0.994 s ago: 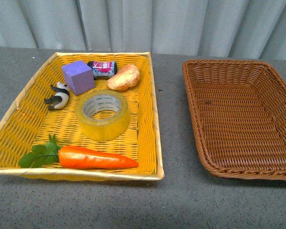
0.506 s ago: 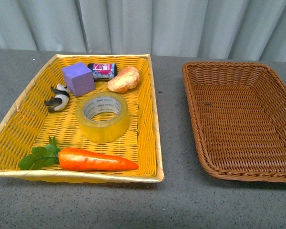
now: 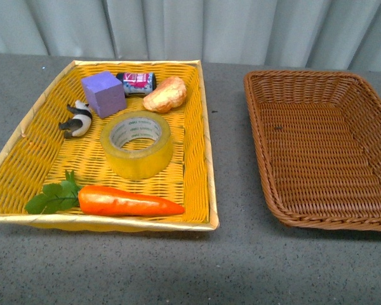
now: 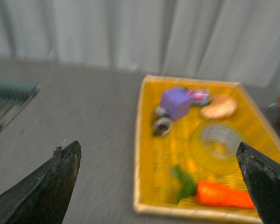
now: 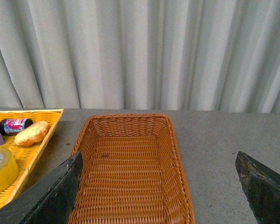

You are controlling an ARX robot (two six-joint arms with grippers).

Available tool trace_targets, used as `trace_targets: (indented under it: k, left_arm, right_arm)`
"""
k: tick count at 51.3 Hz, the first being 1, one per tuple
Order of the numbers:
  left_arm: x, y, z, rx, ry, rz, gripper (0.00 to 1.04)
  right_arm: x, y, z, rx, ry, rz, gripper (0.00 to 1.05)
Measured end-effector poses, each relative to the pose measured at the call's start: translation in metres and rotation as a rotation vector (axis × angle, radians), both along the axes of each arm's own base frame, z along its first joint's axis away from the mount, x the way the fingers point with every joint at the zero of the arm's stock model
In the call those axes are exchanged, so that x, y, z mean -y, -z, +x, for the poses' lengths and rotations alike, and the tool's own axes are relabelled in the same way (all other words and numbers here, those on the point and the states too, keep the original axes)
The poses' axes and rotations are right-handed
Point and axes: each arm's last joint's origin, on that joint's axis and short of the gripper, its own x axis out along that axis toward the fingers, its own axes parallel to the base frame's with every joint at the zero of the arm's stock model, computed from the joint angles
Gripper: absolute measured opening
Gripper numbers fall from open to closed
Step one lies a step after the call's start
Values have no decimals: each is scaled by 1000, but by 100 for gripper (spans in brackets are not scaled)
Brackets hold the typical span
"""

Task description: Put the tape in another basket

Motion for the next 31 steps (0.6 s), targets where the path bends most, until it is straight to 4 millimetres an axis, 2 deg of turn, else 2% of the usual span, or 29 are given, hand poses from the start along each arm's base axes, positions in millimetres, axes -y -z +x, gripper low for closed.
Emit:
trace_targets:
  k: [2, 7, 11, 16, 21, 23, 31]
  left_arm:
    - [1, 2, 2, -84, -97, -6, 98]
    - [2, 7, 9, -158, -200, -8, 98]
    - [5, 2, 17, -172, -196, -16, 98]
    - [14, -11, 35, -167, -112, -45, 98]
    - [22, -21, 60, -197, -45, -80, 98]
    - [29, -23, 78, -249, 11, -101, 98]
    - [45, -19, 126, -398, 108, -138, 98]
  right_arm:
    - [0, 0, 0, 0, 0, 0, 96]
    - [0, 0, 0, 0, 0, 0, 96]
    - [0, 0, 0, 0, 0, 0, 96]
    - [0, 0, 0, 0, 0, 0, 96]
    - [0, 0, 0, 0, 1, 0, 96]
    - [0, 0, 0, 0, 1, 0, 96]
    - [0, 0, 0, 0, 0, 0, 96]
